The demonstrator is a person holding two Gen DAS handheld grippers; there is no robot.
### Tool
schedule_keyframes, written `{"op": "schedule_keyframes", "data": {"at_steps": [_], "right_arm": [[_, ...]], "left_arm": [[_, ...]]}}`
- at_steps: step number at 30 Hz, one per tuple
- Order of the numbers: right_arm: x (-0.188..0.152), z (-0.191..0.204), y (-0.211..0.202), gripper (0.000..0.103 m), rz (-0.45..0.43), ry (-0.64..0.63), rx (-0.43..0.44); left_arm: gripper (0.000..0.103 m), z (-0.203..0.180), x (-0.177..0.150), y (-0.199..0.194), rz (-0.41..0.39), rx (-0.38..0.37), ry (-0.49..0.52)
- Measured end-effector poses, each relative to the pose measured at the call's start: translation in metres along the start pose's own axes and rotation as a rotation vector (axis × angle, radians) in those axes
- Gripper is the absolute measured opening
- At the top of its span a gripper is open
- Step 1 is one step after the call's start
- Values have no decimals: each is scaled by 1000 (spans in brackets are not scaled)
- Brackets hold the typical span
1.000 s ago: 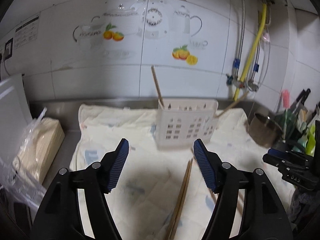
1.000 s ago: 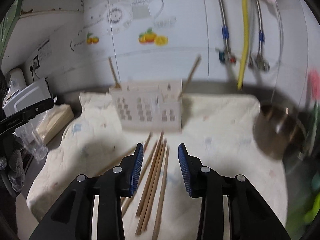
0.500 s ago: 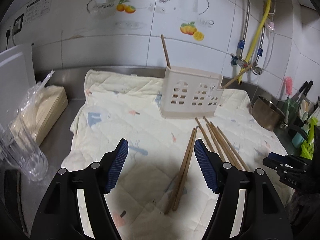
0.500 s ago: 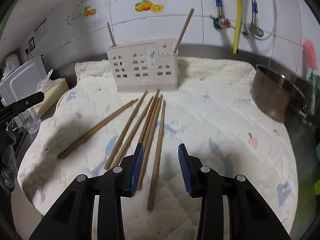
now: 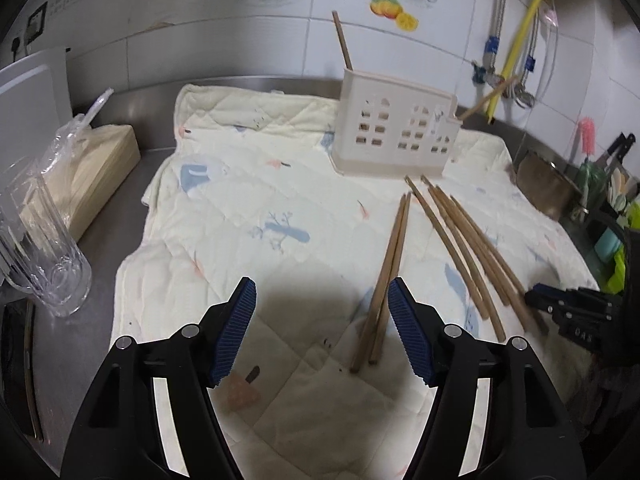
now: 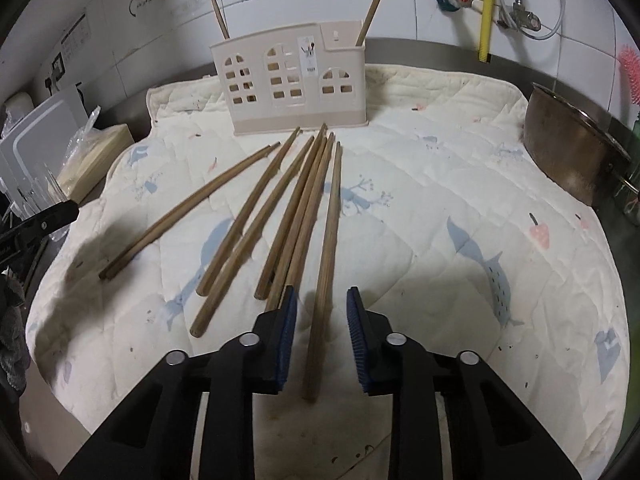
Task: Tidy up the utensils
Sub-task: 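Grasp a chopstick with the left tool while the right tool grasps another chopstick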
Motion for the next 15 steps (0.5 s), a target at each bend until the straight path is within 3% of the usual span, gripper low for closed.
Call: {"op": "schedule_keyframes", "data": {"at_steps": [4, 9, 15], "right_arm": [[-4, -3, 6, 15, 22, 9, -2], [-4, -4, 7, 10, 20, 5, -6], [-2, -7, 5, 10, 14, 10, -11]], "left_arm": [[43, -14, -2, 10, 36, -53, 54], [25, -31, -8, 30, 102, -106, 113], [18, -43, -14, 51, 164, -139, 149]]}}
Point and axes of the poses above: each gripper's, at about its wrist camera, not at the fingertips, and y roughly the way its jaws point, z to its left, x to its top, the point moved 10 cm from there along y, roughly the way its jaws point, and after that the axes turned 11 degrees about y, right-handed, at the moved point
